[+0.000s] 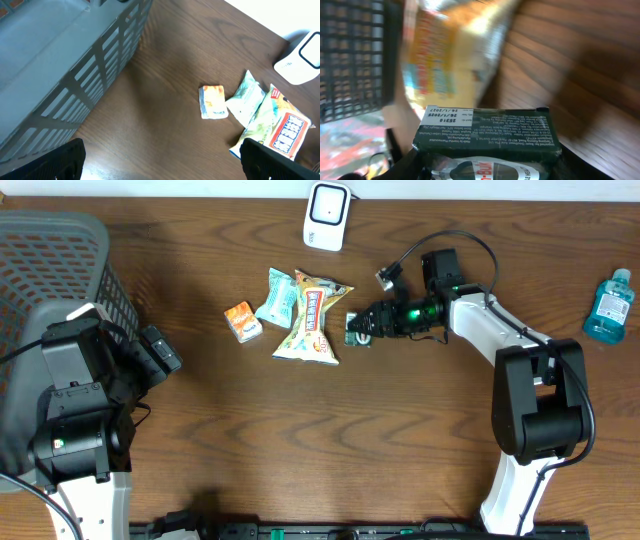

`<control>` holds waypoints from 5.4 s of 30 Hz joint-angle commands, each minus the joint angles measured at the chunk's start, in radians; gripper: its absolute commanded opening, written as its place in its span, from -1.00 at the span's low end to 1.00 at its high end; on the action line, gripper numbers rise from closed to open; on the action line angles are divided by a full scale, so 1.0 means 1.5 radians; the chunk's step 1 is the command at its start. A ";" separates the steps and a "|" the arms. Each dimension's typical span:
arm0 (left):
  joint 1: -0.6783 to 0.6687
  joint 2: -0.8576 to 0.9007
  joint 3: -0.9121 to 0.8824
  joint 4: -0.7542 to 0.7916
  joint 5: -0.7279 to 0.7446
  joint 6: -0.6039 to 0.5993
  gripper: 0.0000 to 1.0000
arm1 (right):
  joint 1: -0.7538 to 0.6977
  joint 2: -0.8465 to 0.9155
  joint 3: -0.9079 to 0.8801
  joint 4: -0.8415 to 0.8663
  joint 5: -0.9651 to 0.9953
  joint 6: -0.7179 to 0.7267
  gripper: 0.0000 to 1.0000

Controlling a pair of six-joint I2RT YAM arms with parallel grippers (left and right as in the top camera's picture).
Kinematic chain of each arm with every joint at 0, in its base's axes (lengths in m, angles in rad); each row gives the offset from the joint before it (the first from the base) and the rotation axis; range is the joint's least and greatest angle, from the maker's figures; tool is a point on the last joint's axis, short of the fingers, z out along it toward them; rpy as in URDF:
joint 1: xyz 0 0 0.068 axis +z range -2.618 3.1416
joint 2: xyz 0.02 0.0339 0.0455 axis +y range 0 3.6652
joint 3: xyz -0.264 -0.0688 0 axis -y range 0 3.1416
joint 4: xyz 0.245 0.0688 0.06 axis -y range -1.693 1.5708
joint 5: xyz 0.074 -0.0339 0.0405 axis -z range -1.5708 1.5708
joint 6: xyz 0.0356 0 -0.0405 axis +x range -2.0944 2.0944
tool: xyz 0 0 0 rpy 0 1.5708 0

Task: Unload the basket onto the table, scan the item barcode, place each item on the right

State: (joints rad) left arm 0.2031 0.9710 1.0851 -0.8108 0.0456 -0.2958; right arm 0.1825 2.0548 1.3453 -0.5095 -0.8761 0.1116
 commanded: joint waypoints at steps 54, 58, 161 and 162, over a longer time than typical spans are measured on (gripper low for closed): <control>0.004 0.001 0.004 0.000 -0.008 -0.006 0.95 | 0.113 0.002 0.079 -0.275 0.640 0.130 0.56; 0.004 0.001 0.004 0.000 -0.008 -0.006 0.95 | 0.112 0.002 0.062 -0.261 0.641 0.130 0.59; 0.004 0.001 0.004 0.000 -0.008 -0.006 0.95 | 0.056 -0.021 0.041 -0.222 0.608 0.026 0.65; 0.004 0.001 0.004 0.000 -0.008 -0.006 0.96 | 0.056 -0.020 0.034 -0.213 0.604 0.026 0.64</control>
State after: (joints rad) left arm 0.2031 0.9710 1.0851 -0.8104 0.0456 -0.2962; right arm 0.2661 2.0232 1.4258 -0.8459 0.0505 0.1852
